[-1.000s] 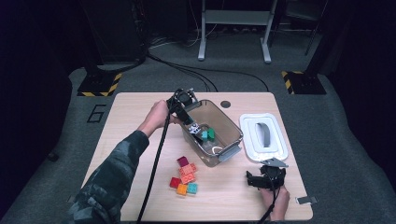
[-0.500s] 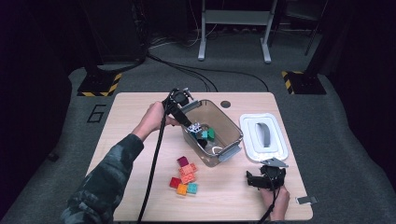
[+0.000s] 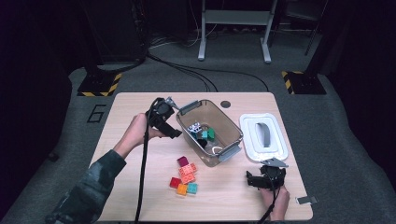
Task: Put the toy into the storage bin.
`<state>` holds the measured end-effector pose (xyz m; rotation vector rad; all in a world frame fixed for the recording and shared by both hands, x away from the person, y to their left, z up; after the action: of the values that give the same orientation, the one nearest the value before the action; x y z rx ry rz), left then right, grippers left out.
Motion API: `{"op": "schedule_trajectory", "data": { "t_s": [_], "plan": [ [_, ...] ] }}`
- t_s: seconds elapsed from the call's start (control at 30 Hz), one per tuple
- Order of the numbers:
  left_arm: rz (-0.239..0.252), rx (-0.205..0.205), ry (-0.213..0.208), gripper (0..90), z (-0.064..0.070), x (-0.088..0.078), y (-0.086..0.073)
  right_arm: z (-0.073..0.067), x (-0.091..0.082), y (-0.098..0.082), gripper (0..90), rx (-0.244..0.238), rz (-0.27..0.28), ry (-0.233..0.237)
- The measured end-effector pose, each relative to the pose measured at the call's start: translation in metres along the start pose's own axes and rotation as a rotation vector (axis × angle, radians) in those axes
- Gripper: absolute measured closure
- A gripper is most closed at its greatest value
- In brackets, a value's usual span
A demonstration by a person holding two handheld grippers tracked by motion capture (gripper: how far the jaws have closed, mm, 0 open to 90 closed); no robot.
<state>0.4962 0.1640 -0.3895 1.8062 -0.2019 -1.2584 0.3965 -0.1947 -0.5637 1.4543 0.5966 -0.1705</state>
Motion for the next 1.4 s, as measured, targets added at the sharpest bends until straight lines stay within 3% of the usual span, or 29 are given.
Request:
{"op": "schedule_trajectory", "data": {
  "t_s": [0.23,0.4,0.57,0.8,0.97,1.1,1.2,1.4],
  "plan": [
    [0.028,-0.015,-0.001,14.2,0.012,-0.010,-0.032,0.000,0.000,0.000,2.9,0.001,0.000,0.000],
    [0.047,-0.059,-0.023,12.8,0.023,-0.009,-0.058,0.000,0.000,0.000,2.9,0.001,0.000,-0.001],
    [0.043,-0.101,-0.046,11.7,0.037,0.002,-0.093,0.000,0.000,0.000,2.9,0.002,0.000,-0.002],
    [0.034,-0.153,-0.029,3.0,0.060,0.022,-0.134,0.000,0.000,0.000,2.9,0.002,0.000,-0.002],
    [0.020,-0.150,-0.022,0.6,0.073,0.033,-0.147,0.000,0.000,0.000,2.9,0.002,0.000,-0.002],
    [0.056,-0.194,-0.039,0.3,0.081,0.042,-0.149,0.000,0.000,0.000,3.0,0.002,0.000,-0.003],
    [0.030,-0.172,-0.027,1.0,0.086,0.049,-0.152,0.000,0.000,0.000,3.0,0.003,0.000,-0.003],
    [0.044,-0.198,-0.022,0.9,0.078,0.047,-0.157,0.000,0.000,0.000,3.0,0.003,0.000,-0.003]
  ]
}}
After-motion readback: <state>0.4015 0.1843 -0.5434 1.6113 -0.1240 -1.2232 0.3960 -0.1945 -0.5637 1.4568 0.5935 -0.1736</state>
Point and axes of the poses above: each handheld gripper's, and its own axes: x roughly forward along the jaws, y roughly out of its top, z roughly to its right, the point moved 5 cm from there along x, roughly forward along the jaws, and after that the axes turned 15 degrees about z, right-handed, at the moved point
